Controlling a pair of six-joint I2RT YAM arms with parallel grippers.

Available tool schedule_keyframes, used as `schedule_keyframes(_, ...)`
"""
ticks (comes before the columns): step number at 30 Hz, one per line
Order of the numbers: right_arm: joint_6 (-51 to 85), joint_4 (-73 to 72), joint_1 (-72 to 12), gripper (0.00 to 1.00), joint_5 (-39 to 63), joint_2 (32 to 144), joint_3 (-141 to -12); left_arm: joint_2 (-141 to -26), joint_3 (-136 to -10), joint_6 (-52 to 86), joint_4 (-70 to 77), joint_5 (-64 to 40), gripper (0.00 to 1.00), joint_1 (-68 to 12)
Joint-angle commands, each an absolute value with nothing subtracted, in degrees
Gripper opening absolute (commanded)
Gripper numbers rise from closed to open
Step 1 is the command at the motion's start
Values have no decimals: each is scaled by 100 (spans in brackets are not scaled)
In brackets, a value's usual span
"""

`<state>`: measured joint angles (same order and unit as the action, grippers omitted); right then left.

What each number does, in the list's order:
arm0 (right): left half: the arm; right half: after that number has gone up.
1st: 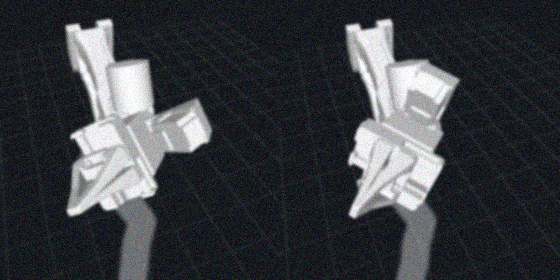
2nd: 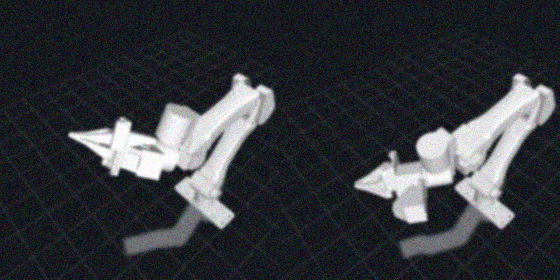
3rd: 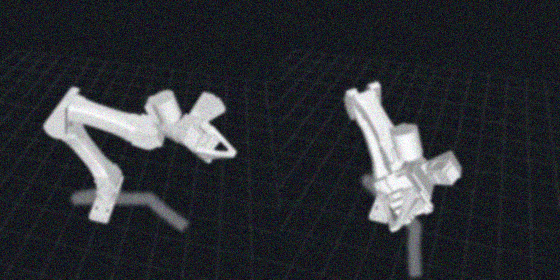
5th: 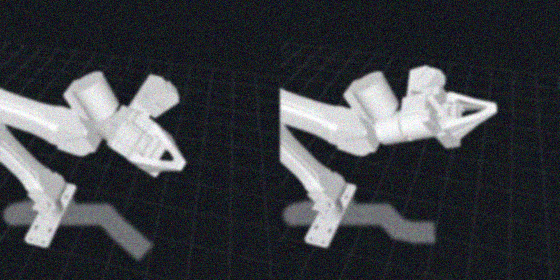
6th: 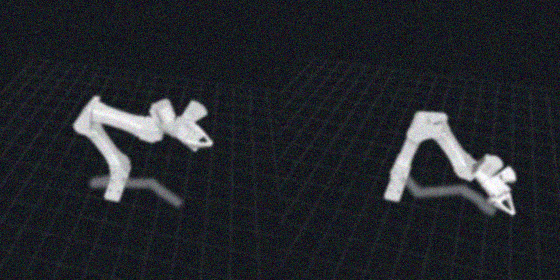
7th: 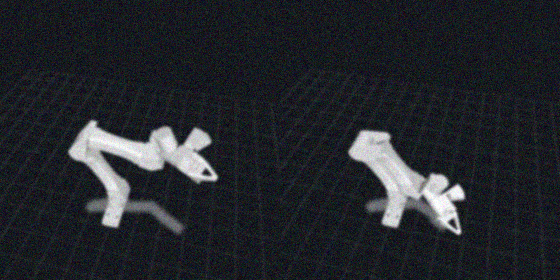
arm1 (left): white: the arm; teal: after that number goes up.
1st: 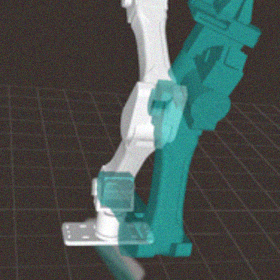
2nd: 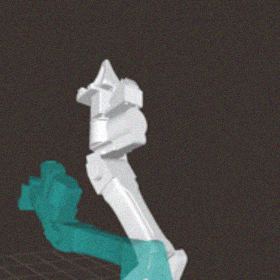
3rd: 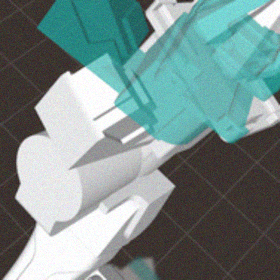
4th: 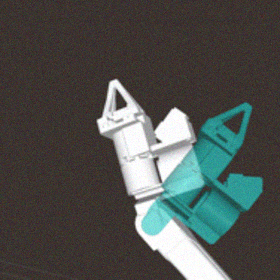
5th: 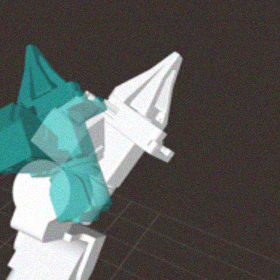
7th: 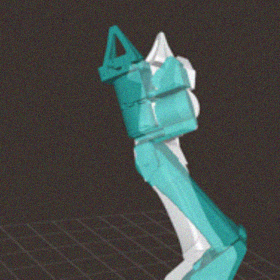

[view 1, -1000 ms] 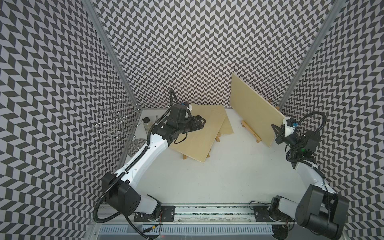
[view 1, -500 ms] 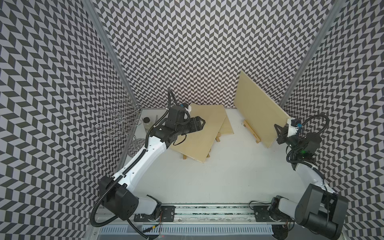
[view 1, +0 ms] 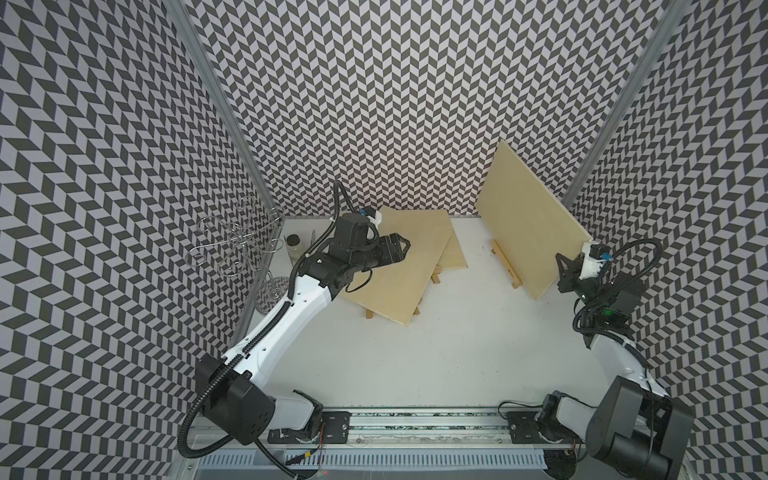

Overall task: Assemble the easel
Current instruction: Place the drawing board on the easel.

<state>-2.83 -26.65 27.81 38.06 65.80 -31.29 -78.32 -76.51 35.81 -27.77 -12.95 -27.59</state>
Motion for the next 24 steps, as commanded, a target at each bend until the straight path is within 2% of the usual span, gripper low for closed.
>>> schedule_keyframes(1,-337,-1890,2840,18,3485,6797,-3000,-7681,-7620,3612,-2595,-1318,80,-2747)
schedule_keyframes(6,-221,-1793,2848,35,3516,6963,-3133,-7681,-7603,3617,-2584,-1320,80,-2744)
schedule_keyframes(12,143,-2047,2842,46,3368,6814,-3118,-7703,-7572,3620,-2576,-1307,80,-2751)
schedule_keyframes(14,755,-2338,2831,51,3178,6717,-3005,-7719,-7561,3613,-2584,-1304,80,-2753)
schedule_keyframes(18,2215,-1994,2757,58,2026,6489,-2908,-7777,-7559,3586,-2606,-1278,80,-2755)
schedule_keyframes(24,3104,-590,2413,63,292,5871,-3143,-7885,-7609,3568,-2653,-1276,80,-2756)
